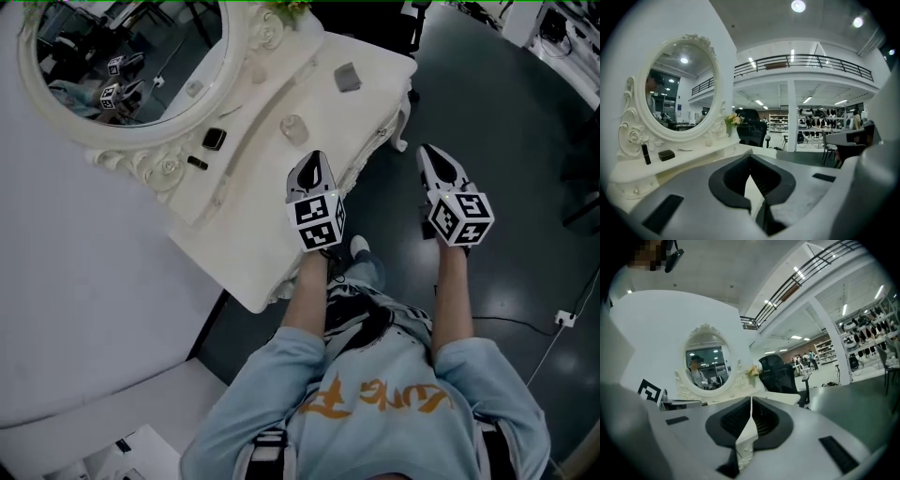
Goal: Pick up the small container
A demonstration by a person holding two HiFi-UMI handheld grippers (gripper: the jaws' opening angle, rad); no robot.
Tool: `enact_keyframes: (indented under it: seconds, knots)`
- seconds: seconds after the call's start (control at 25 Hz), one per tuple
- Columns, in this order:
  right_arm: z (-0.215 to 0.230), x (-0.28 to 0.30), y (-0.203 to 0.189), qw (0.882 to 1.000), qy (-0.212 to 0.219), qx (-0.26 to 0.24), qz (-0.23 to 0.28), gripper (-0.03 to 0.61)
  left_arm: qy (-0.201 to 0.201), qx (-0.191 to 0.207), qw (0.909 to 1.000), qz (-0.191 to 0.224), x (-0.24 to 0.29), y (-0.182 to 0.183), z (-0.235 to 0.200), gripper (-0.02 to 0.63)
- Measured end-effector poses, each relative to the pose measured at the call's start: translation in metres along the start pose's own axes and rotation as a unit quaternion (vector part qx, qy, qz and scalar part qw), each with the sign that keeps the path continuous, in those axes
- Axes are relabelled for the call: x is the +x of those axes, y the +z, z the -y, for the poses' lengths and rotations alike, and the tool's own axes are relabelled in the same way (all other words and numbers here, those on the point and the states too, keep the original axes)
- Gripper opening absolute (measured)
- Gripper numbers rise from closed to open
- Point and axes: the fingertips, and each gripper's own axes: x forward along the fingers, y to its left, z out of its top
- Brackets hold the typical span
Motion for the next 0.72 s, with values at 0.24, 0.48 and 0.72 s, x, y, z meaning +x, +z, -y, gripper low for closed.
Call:
enact_keyframes:
  seconds: [0.24, 0.48, 0.72]
  knots:
    - [0.002, 0.093, -0.021, 0.998, 0.025, 0.004, -0.05, 0.029, 0.013, -0.011, 0.9989, -0.044, 0.083, -0.013, -0.04, 0.021]
    - [-0.002, 0.154, -0.016, 0.996, 0.05, -0.003, -0.08, 0.029, 0.033, -0.04, 0.9973, -0.051, 0.112, -0.015, -0.066, 0.021]
    - [-0.046, 0.216, -0.029, 0.984, 0.132, -0.016, -0.116, 0.029, 0.085, -0.062, 0.9928, -0.058, 0.109, -0.025, -0.11, 0.021]
